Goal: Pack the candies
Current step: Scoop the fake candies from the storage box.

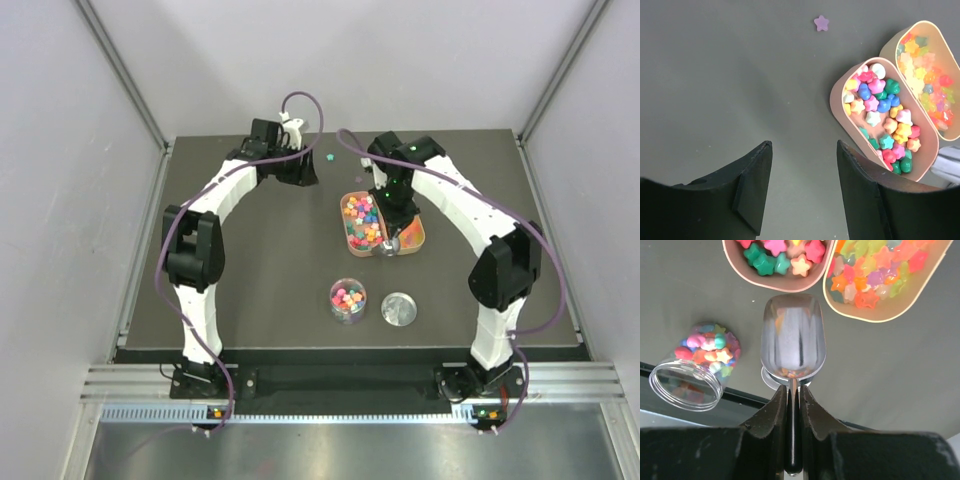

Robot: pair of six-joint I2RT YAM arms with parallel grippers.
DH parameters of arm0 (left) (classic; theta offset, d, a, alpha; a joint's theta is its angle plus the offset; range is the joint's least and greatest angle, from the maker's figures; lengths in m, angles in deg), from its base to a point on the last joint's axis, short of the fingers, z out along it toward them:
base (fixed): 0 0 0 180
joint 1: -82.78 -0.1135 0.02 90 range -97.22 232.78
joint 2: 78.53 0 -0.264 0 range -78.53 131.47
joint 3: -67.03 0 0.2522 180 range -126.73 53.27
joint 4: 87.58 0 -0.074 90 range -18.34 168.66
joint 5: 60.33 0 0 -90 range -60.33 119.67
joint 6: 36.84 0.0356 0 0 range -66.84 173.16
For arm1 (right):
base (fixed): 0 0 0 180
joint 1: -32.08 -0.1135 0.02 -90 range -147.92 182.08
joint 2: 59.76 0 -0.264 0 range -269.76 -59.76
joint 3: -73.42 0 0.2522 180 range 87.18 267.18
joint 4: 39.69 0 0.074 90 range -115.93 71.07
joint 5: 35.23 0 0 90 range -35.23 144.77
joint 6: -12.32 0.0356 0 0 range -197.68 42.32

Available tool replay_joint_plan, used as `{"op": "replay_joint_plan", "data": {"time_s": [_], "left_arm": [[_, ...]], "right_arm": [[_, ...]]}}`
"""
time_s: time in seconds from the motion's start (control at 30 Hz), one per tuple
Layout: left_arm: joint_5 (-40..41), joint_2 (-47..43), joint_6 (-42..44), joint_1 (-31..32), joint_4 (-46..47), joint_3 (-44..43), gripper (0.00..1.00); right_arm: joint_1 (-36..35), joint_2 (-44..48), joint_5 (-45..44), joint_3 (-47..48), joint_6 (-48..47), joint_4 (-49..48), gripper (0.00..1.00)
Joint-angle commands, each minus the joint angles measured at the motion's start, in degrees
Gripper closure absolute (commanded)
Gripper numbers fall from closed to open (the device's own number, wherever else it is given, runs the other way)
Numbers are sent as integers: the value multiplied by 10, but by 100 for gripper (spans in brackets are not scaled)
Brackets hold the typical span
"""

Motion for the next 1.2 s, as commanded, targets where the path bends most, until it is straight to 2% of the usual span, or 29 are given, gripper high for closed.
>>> {"op": "replay_joint_plan", "data": {"time_s": [0.0, 0.33, 0.6, 1.17], "left_arm": [[-13, 3, -10, -2, 32, -12, 41], [-25, 10, -8, -2, 34, -10, 40], [-38, 15, -22, -2, 39, -17, 40], [-27, -22, -14, -3, 49, 42, 40]], "right_arm": [[1, -15, 16, 40, 4, 40, 100], [-10, 46, 30, 26, -15, 55, 100], [-20, 60, 15, 38, -17, 55, 100], [1, -49, 3, 48, -9, 44, 100]]}}
